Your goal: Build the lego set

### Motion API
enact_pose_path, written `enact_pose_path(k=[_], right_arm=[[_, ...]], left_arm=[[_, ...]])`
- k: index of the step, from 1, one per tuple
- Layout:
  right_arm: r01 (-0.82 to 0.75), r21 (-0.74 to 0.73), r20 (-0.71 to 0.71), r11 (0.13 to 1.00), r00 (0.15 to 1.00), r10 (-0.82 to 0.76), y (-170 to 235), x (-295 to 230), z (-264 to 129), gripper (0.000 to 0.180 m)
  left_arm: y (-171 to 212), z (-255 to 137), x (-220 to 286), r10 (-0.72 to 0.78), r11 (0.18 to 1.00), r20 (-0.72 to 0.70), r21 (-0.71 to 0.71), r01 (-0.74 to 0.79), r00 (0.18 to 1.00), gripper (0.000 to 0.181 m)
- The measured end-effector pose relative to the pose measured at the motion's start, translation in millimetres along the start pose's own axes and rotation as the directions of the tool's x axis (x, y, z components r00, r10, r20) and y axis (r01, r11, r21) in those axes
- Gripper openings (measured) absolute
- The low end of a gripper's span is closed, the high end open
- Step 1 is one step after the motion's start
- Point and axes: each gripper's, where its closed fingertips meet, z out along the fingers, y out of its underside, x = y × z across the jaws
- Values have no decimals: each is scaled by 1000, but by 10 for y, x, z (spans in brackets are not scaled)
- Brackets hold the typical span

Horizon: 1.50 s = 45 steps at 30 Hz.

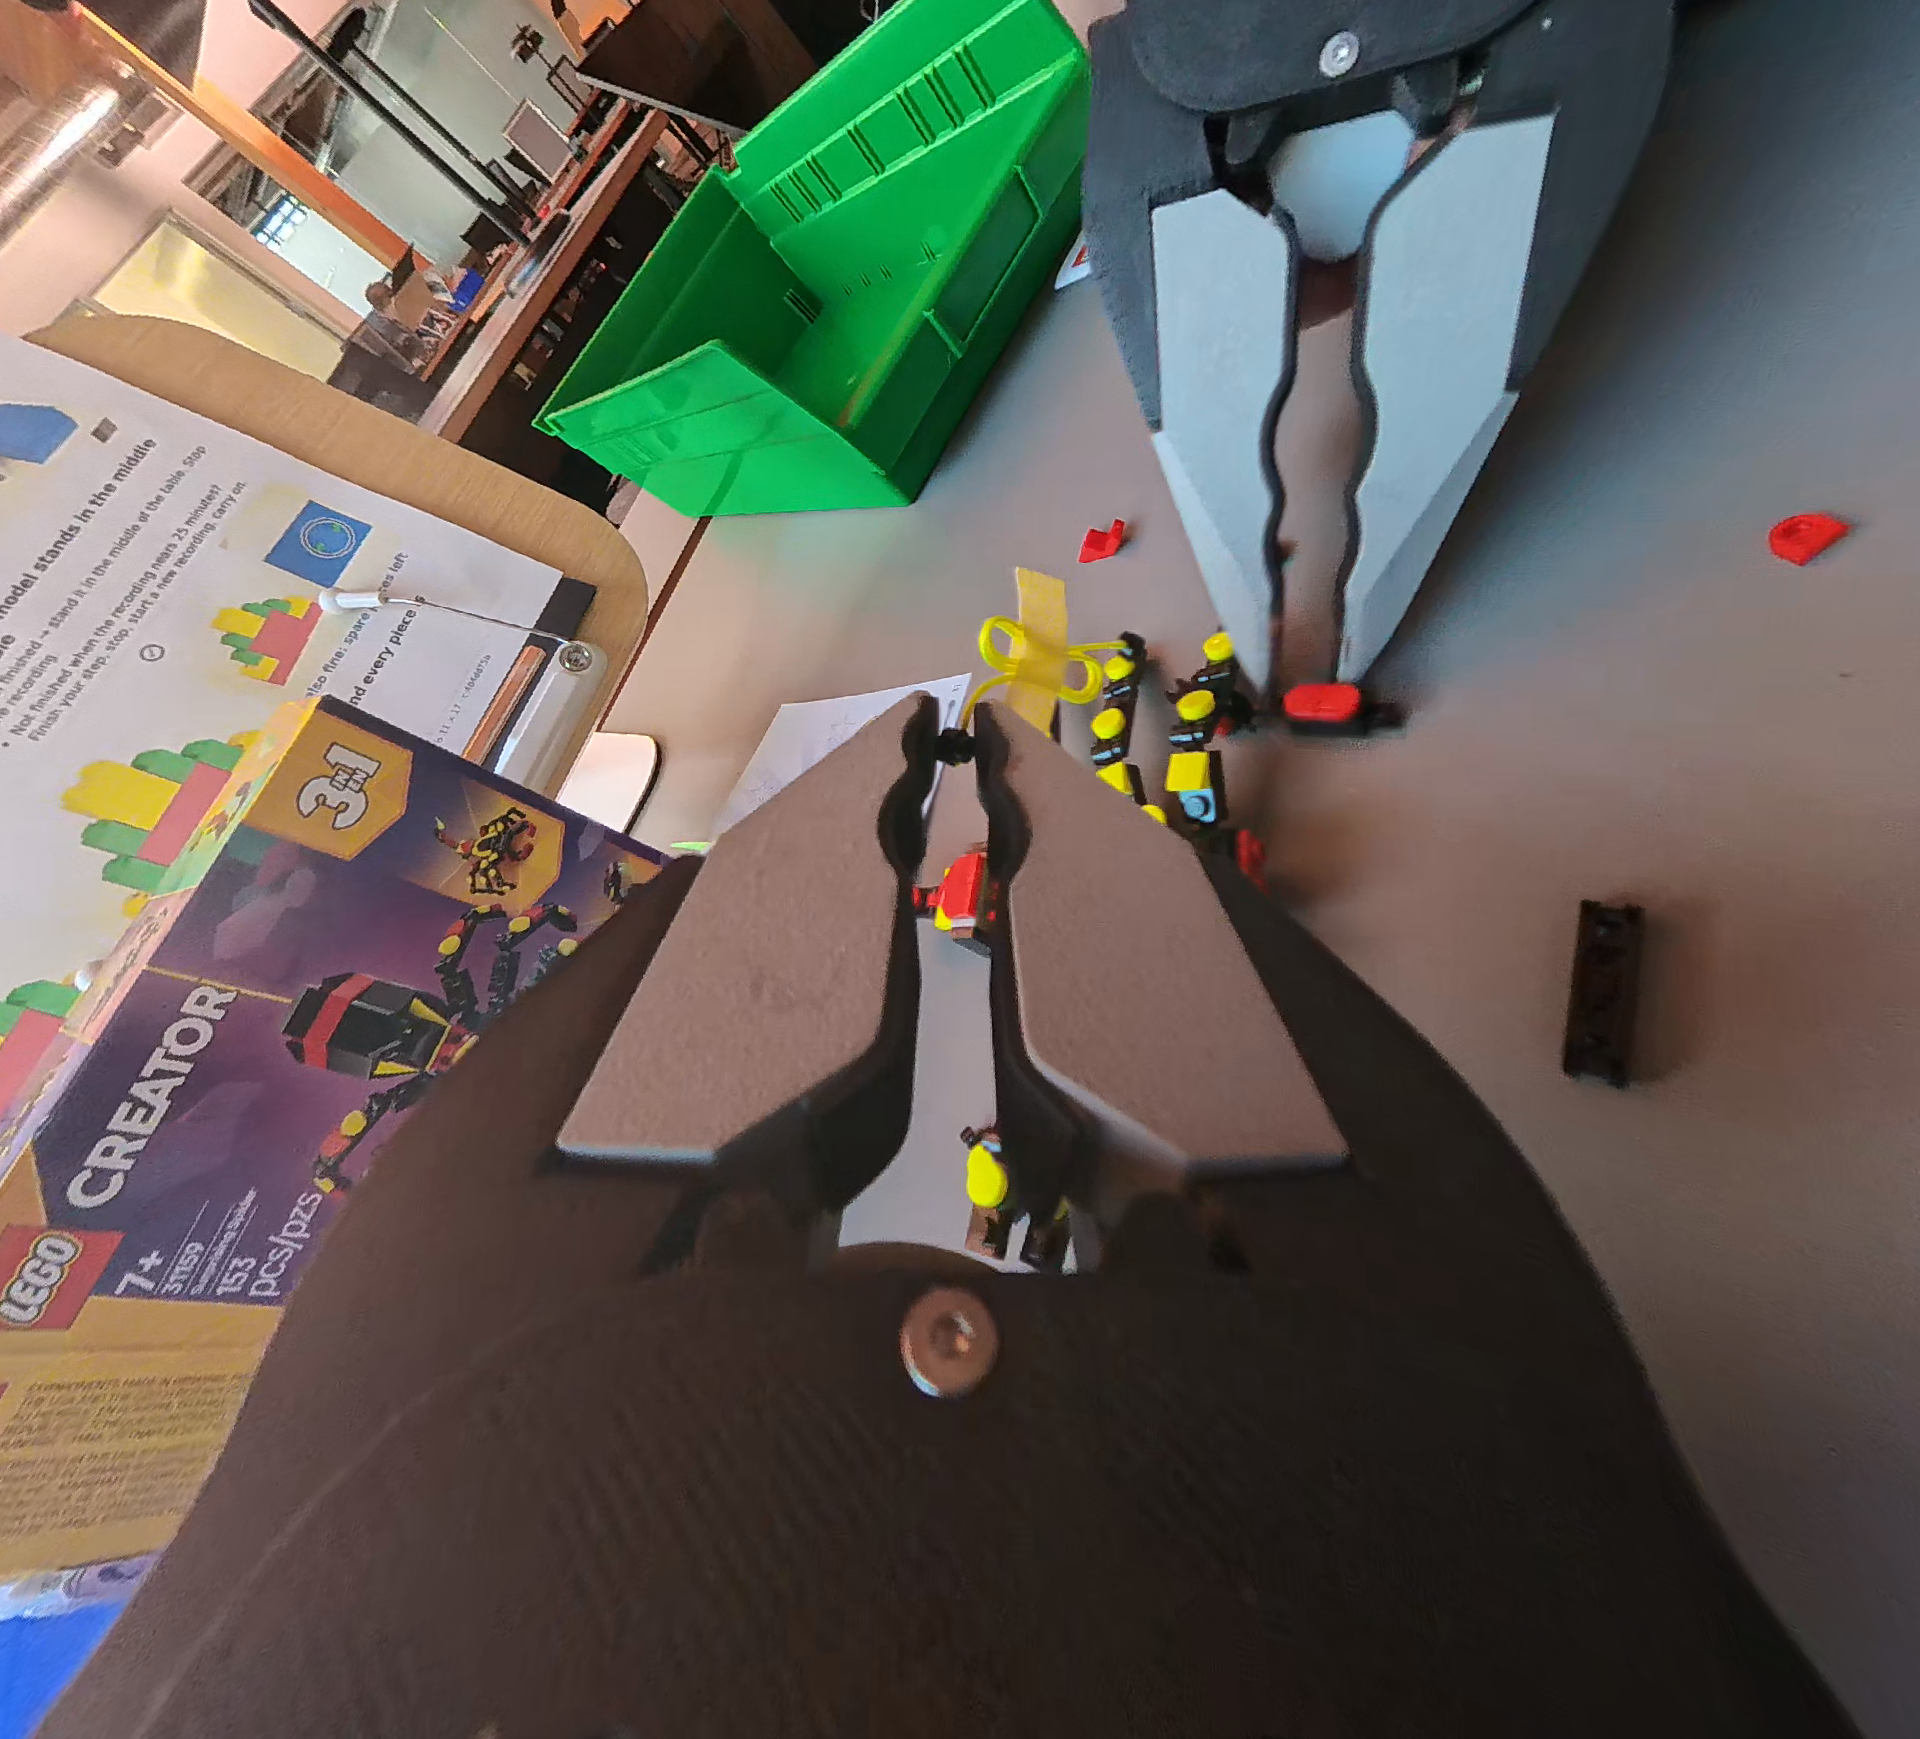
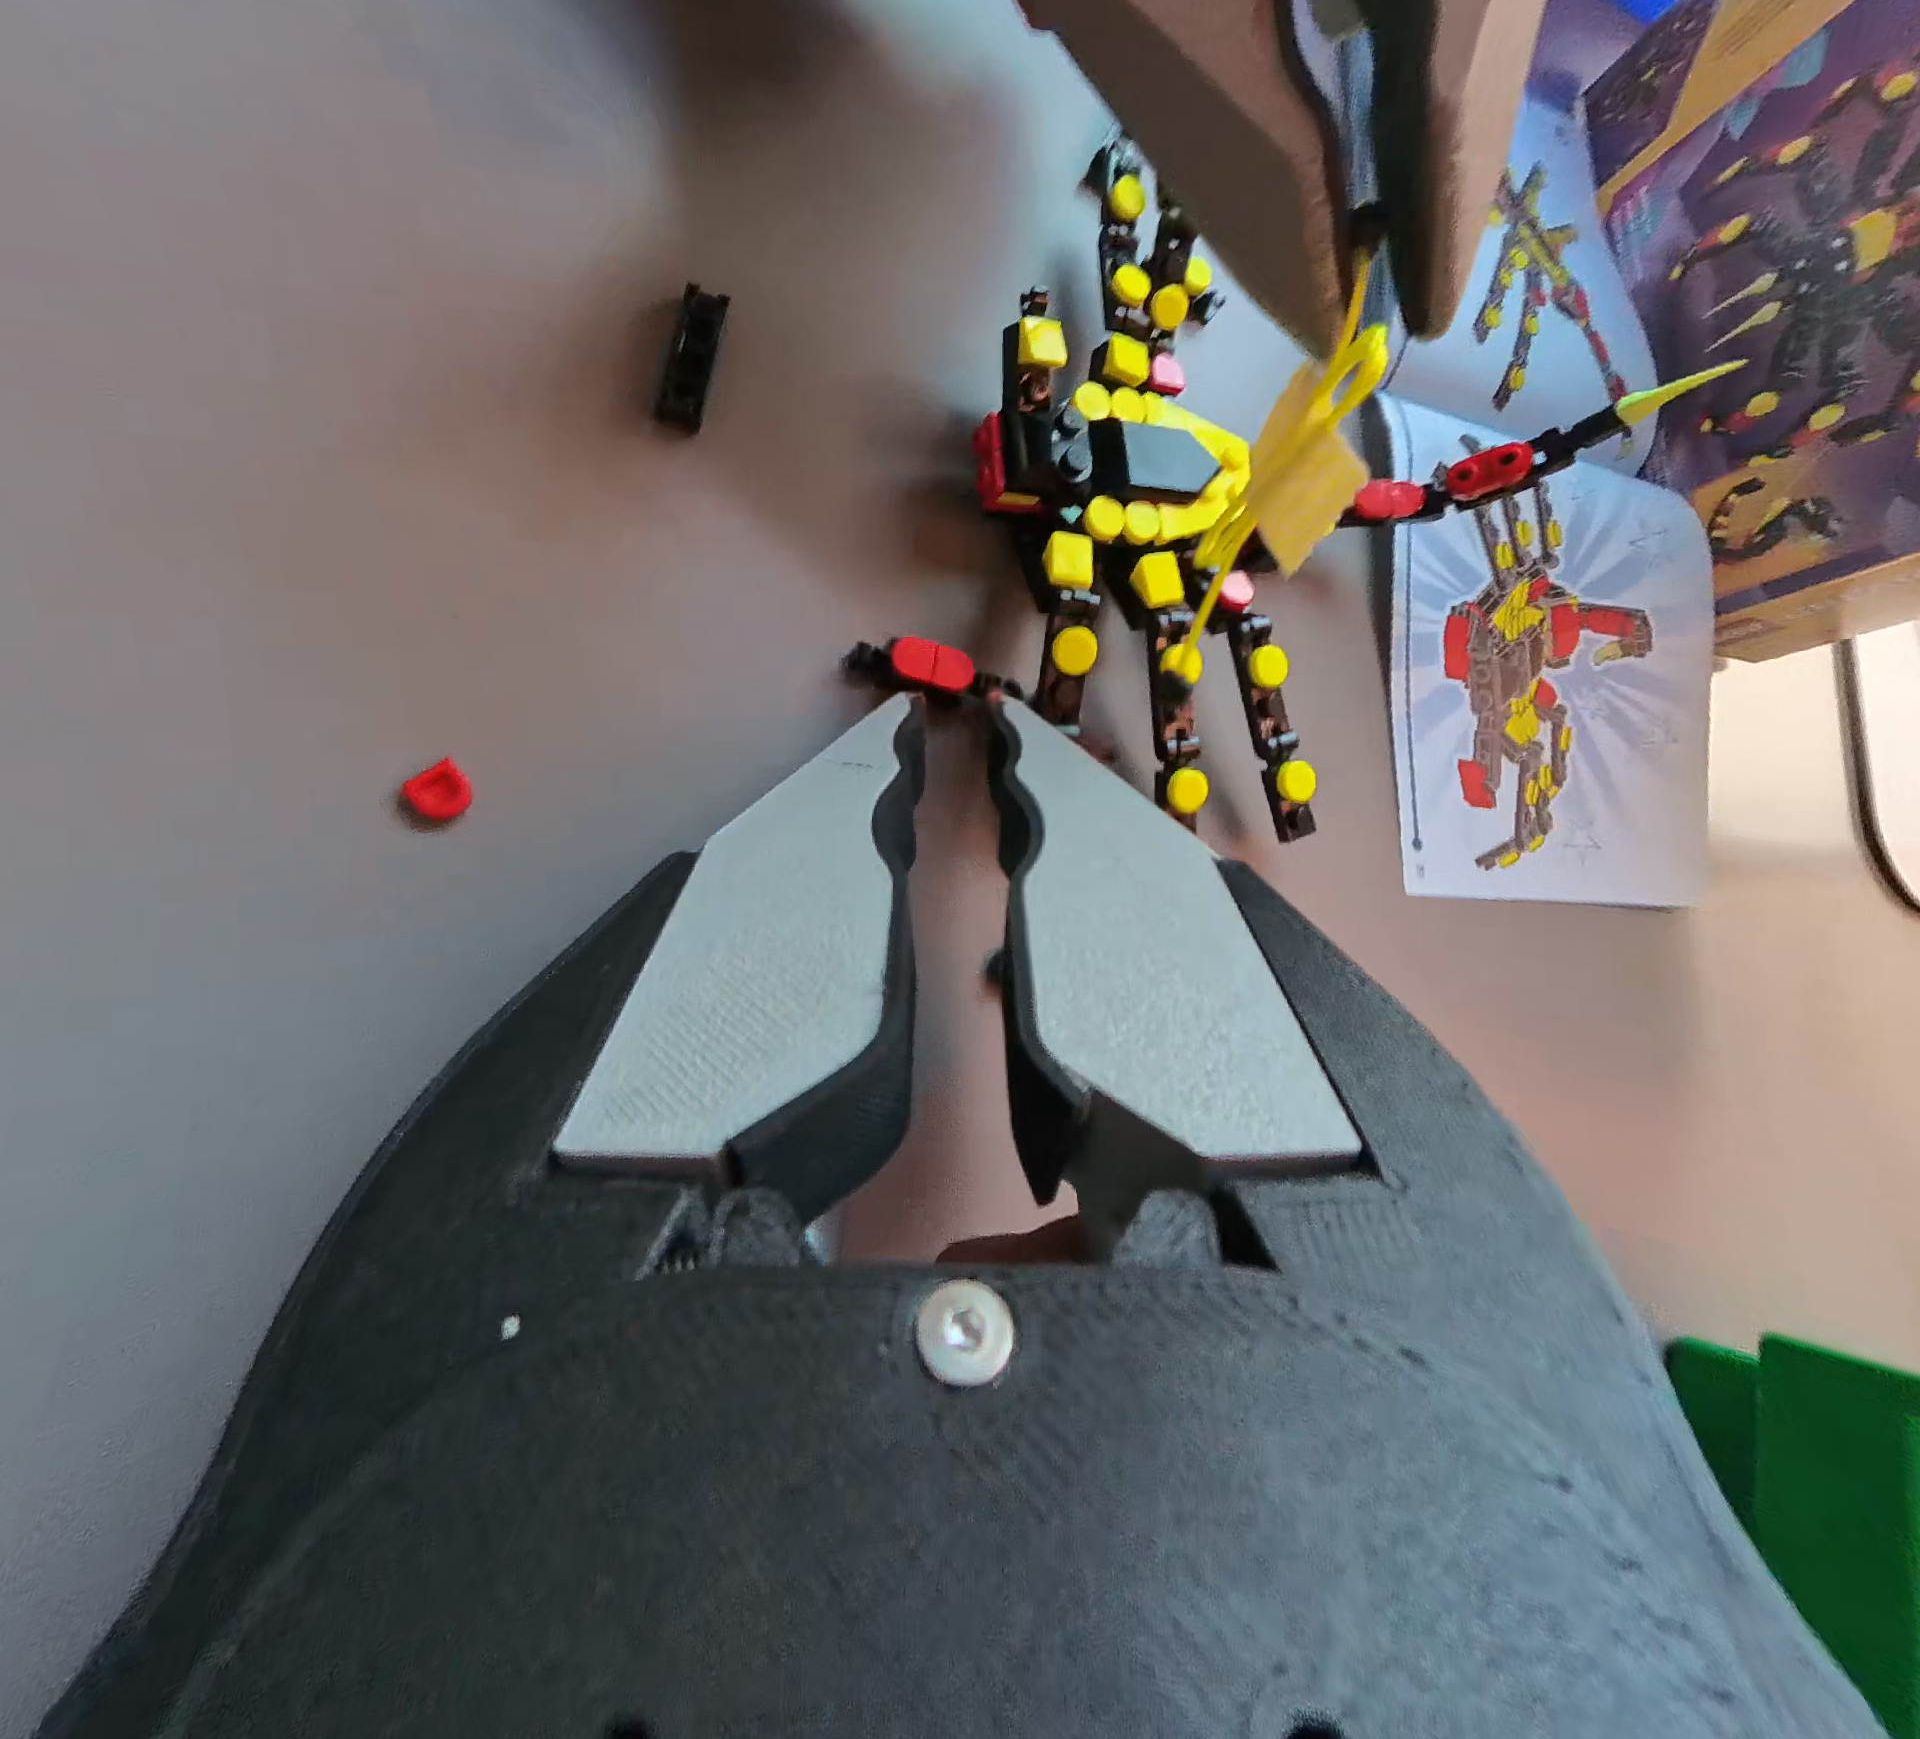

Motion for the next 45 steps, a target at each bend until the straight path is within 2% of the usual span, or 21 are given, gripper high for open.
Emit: enact_pose_path(k=[2, 4, 12, 15, 18, 23, 27, 31, 39, 42, 45], right_arm=[[-1, 34, 0, 999, 1000, 1, -55, -17, 56, 0], [20, 34, -11, 999, 1000, -20, -70, -15, 55, 7], [-58, 116, -82, 992, 994, 68, -125, 266, -306, 6], [-97, 159, -78, 983, 991, 111, -174, 305, -369, 12], [-115, 111, -32, 987, 992, 120, -103, 222, -260, 20], [-116, 22, 2, 993, 993, 116, 16, 111, -73, 22], [-132, 37, 19, 991, 991, 132, -20, 91, -61, 16], [-149, 44, 18, 988, 989, 148, -23, 119, -82, 1], [-194, 58, 49, 979, 980, 191, -39, 147, -181, 0], [-234, 64, 152, 970, 963, 222, -80, 24, -215, 0], [-255, 35, 161, 966, 956, 246, -41, 5, -158, 0]], left_arm=[[1, 7, 13, 2, 1000, -4, -1, -2, 1000, 3], [6, 10, 19, 5, 1000, -7, -4, -5, 1000, 3], [11, 28, 139, -41, 999, -98, -1, 41, 994, 3], [34, 46, 173, -51, 999, -118, -12, 50, 992, 3], [50, 63, 230, -56, 998, -145, -23, 54, 988, 3], [53, 72, 286, -59, 998, -172, -28, 55, 983, 3], [42, 72, 312, -67, 998, -188, -25, 63, 980, 3], [34, 74, 348, -51, 999, -197, -26, 47, 979, 3], [75, 84, 405, -45, 998, -222, -51, 34, 974, 3], [49, 69, 453, -50, 998, -251, -44, 40, 967, 3], [85, 62, 484, -57, 997, -277, -64, 41, 959, 3]])
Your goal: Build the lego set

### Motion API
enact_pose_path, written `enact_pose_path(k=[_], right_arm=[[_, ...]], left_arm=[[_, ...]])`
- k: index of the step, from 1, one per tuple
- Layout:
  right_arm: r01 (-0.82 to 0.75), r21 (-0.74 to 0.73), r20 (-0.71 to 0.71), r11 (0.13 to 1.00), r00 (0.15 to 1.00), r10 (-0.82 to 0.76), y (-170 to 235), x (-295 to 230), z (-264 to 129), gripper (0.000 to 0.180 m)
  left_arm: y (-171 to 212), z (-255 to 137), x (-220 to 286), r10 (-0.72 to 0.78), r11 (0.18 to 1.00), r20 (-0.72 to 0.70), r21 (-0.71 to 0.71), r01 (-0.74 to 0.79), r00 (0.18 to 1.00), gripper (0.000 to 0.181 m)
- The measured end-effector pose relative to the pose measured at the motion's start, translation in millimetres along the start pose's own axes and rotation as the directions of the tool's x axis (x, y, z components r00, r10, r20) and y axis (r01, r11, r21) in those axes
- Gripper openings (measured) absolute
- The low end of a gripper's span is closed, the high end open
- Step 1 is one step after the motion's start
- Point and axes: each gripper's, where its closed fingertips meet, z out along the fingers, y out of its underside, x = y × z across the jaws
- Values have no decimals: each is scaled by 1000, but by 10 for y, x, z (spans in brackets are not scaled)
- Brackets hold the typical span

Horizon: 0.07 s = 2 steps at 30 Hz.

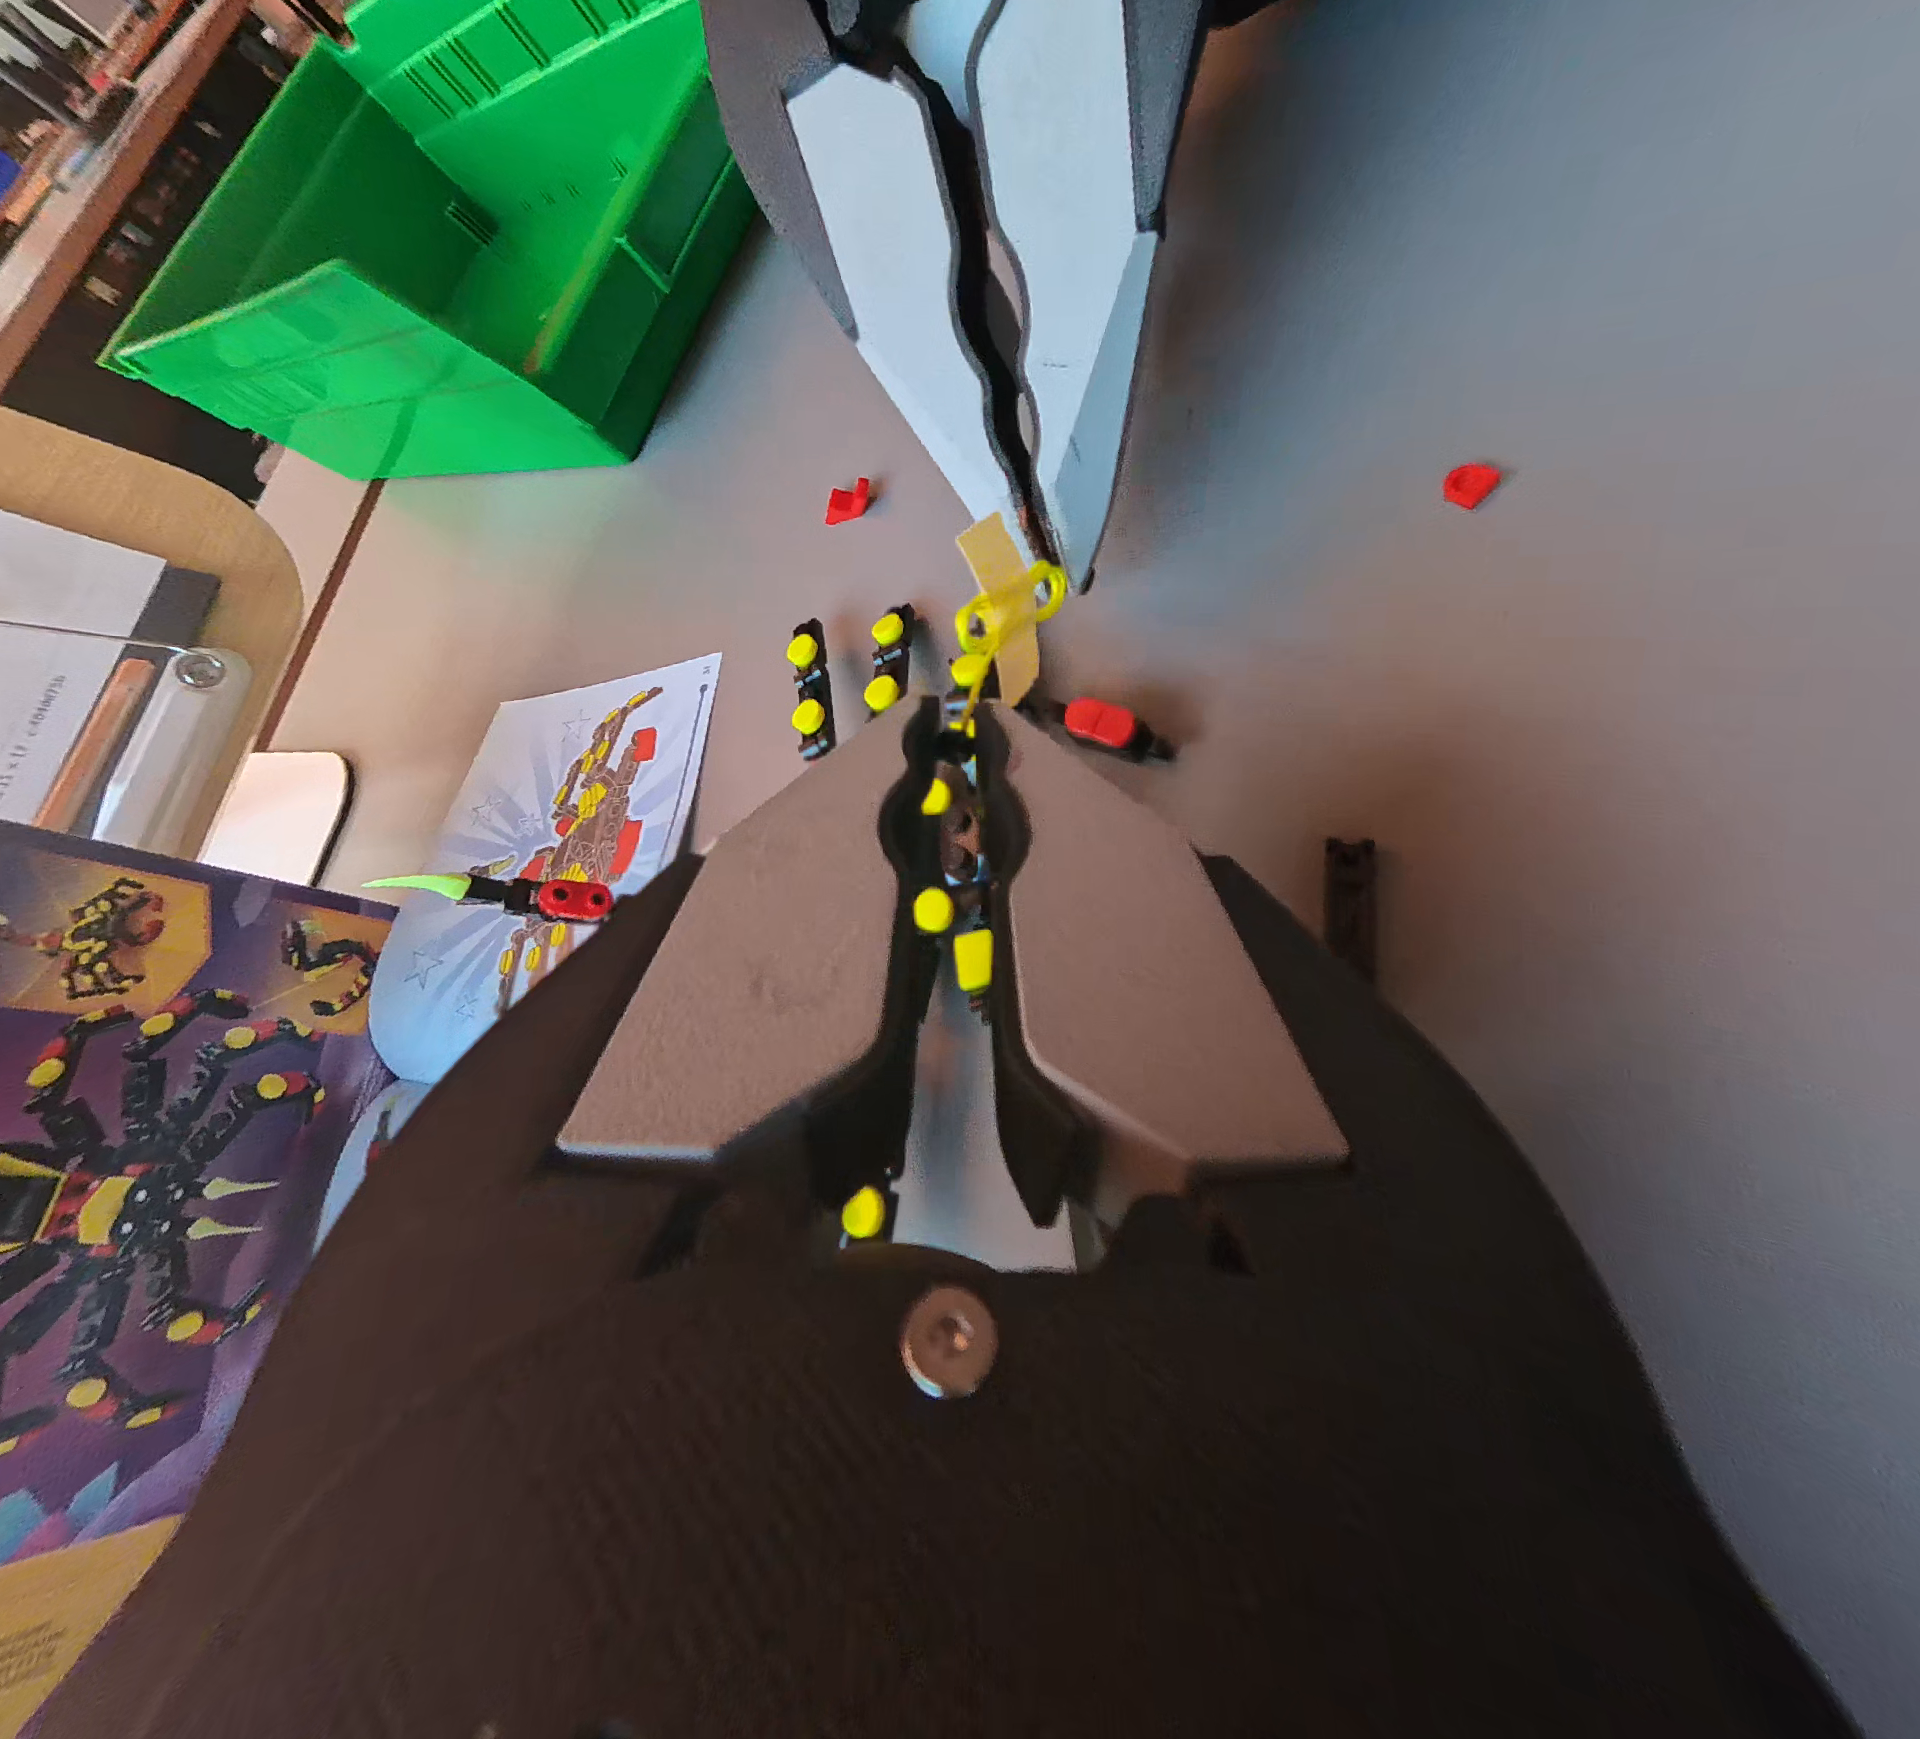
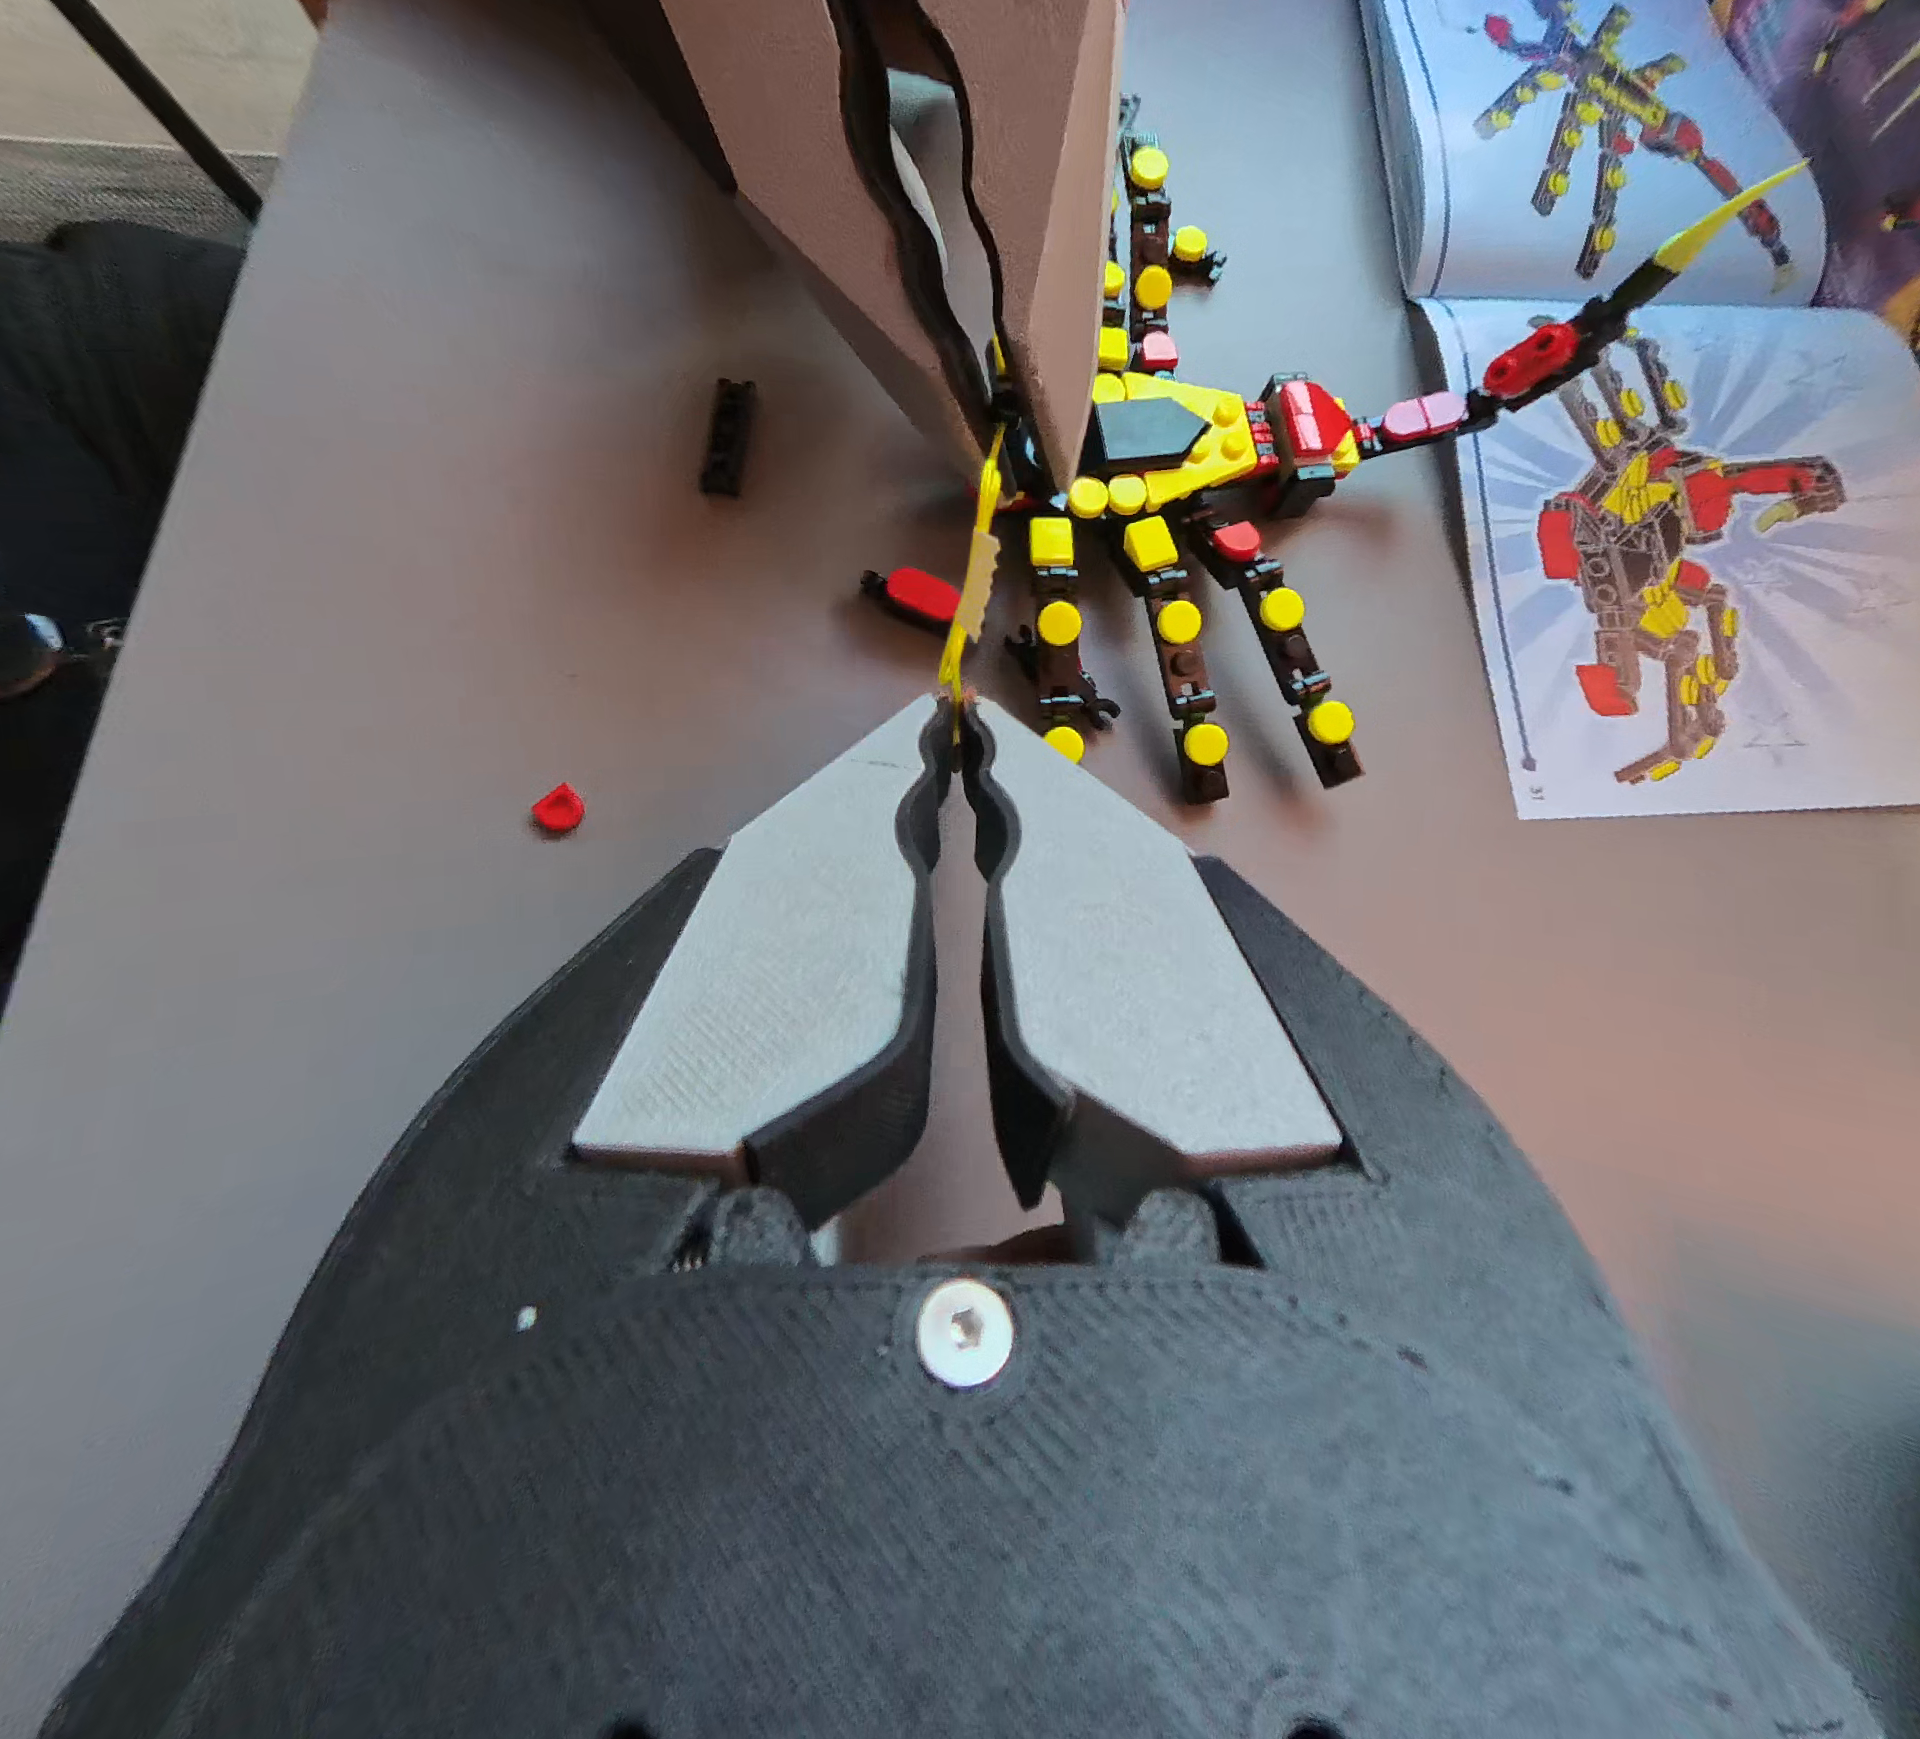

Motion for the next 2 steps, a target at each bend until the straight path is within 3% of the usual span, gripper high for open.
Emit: enact_pose_path(k=[2], right_arm=[[-16, -27, -10, 999, 1000, 16, 51, 22, 55, 0]], left_arm=[[65, 19, 11, -1, 999, -11, -36, 0, 1000, 3]])
